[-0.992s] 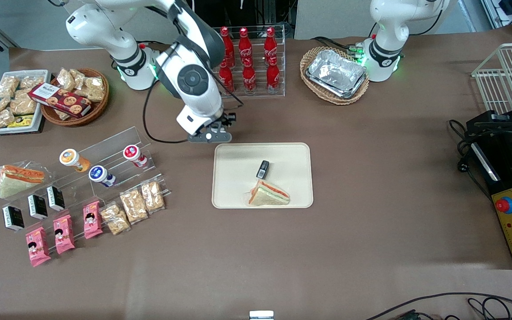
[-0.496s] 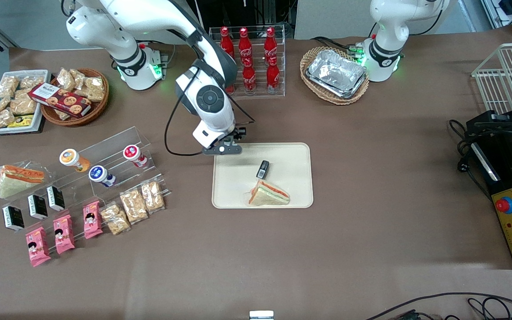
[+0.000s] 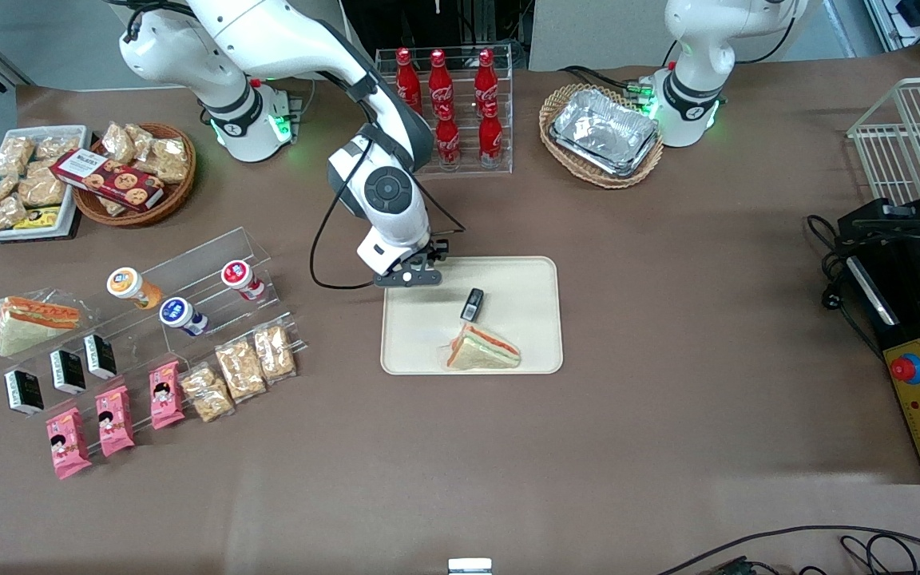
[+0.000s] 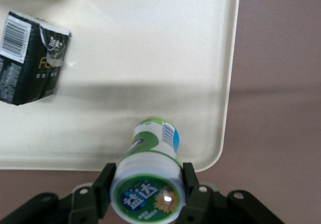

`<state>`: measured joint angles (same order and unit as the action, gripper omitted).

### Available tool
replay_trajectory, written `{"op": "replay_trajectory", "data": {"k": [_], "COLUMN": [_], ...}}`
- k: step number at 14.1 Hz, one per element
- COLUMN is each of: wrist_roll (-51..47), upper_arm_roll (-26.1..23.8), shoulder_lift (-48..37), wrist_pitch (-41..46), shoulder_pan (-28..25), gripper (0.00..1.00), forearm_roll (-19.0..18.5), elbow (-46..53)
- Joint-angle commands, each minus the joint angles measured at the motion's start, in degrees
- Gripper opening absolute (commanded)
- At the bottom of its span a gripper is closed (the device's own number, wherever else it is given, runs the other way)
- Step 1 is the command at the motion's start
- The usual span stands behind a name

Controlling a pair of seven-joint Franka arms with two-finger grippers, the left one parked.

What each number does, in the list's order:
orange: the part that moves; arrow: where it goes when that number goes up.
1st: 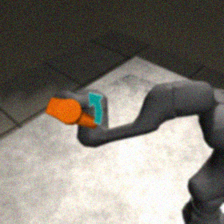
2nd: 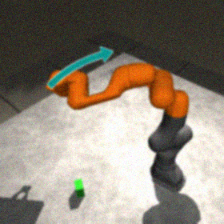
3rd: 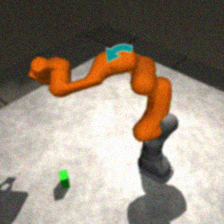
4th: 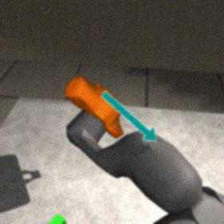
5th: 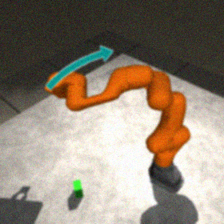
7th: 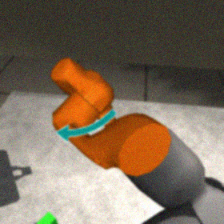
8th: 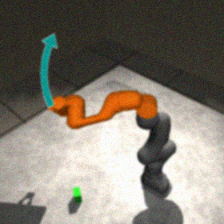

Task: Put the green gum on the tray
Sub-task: 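Carry the green gum tub over the cream tray, then lower the tub onto the tray and open the right gripper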

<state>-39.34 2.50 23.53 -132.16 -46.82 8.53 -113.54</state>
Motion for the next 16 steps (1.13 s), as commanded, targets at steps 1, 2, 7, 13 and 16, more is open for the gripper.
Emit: {"op": "replay_trajectory", "data": {"k": [1, 2, 7, 13, 16], "wrist_roll": [-0.6, -0.6, 0.2, 8.1, 13.9], "upper_arm_roll": [0.2, 0.2, 0.2, 0.7, 0.8], "shoulder_lift": [1.7, 2.1, 0.4, -6.4, -10.9], "wrist_pitch": [-2.5, -2.8, -1.8, 16.7, 22.6], "shoulder_pan": [-0.6, -0.6, 0.2, 10.3, 16.1], "gripper": [0.56, 0.91, 1.0, 1.0, 1.0], "forearm_roll": [0.9, 0.9, 1.0, 1.0, 1.0], "elbow": [0.8, 0.9, 1.3, 8.8, 10.2]}}
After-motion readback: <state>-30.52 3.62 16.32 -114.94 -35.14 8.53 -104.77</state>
